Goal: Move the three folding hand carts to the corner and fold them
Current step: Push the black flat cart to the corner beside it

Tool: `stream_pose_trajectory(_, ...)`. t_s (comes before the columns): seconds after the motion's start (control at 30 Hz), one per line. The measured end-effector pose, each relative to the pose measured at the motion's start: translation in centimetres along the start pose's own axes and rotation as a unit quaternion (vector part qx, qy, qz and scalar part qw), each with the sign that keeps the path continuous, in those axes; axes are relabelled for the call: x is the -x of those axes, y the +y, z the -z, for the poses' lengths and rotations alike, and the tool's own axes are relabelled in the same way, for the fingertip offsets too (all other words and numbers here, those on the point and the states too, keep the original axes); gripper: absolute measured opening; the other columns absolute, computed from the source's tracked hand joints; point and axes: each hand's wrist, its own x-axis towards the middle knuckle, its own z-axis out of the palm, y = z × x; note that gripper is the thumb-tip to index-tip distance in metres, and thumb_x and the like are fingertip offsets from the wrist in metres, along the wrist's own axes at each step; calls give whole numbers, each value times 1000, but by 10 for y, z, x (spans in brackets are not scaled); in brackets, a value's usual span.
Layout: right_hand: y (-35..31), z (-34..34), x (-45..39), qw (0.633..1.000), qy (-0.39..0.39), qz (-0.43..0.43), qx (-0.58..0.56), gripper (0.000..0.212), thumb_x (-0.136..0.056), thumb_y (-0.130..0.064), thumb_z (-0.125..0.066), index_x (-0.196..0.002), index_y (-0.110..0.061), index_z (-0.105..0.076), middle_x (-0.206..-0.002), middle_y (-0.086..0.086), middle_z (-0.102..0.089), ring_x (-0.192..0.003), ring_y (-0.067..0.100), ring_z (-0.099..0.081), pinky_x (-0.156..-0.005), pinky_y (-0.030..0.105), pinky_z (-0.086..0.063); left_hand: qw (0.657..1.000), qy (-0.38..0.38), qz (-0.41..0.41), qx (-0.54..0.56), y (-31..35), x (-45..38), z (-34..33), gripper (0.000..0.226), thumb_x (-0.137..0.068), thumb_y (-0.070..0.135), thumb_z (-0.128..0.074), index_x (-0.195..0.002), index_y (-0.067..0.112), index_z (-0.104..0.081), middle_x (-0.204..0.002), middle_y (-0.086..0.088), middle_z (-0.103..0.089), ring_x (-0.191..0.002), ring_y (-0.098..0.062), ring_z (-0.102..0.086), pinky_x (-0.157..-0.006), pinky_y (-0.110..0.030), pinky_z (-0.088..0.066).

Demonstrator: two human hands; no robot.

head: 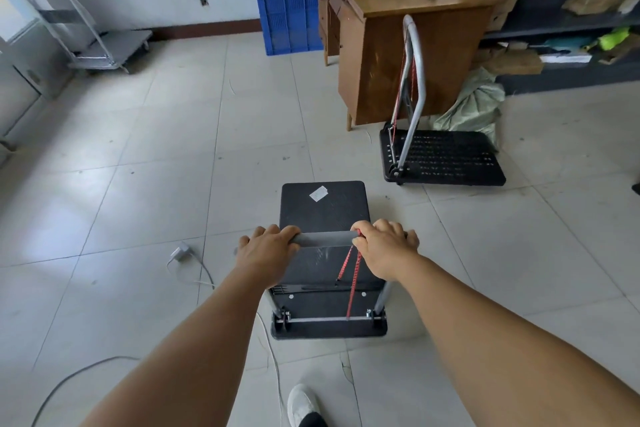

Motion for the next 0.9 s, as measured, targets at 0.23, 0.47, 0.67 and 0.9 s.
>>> stream_pose_trajectory(0.23, -23, 24, -60, 1000, -25, -10, -2, 35, -100, -39, -21, -132, -40, -37, -134, 2, -42, -125, 25, -32, -107, 49, -25, 1000, 5, 10, -1, -21, -51, 19, 29, -101, 40, -28, -126, 36, -41, -121, 1, -51, -115, -22, -43, -100, -42, -32)
stream_pose_trajectory(0.47, -36, 44, -117, 1000, -18, -2, -8, 32, -101, -36, -24, -127, -39, -41, -129, 1, -43, -124, 23, -30, -107, 52, -25, 999, 18, 29, 6, -34, -98, 33, 31, -101, 39, -28, -129, 37, -39, -121, 2, -51, -114, -21, -43, -100, -41, -32)
stream_pose_trajectory(0.67, -42, 66, -172, 999, -29, 33, 1, 32, -101, -36, -23, -127, -39, -40, -129, 1, -43, -123, 23, -30, -107, 52, -23, 997, 27, 66, 11, -41, -140, 47, 32, -100, 38, -26, -131, 38, -37, -121, 3, -50, -115, -21, -42, -100, -41, -31)
stream_pose_trajectory(0.9, -51, 98, -249, 994, -34, 96, 26, 31, -101, -34, -25, -127, -39, -40, -131, 1, -43, -123, 24, -31, -105, 54, -25, 990, 31, 132, 30, -43, -194, 66, 34, -100, 40, -25, -133, 38, -36, -124, 2, -49, -117, -21, -42, -101, -41, -30)
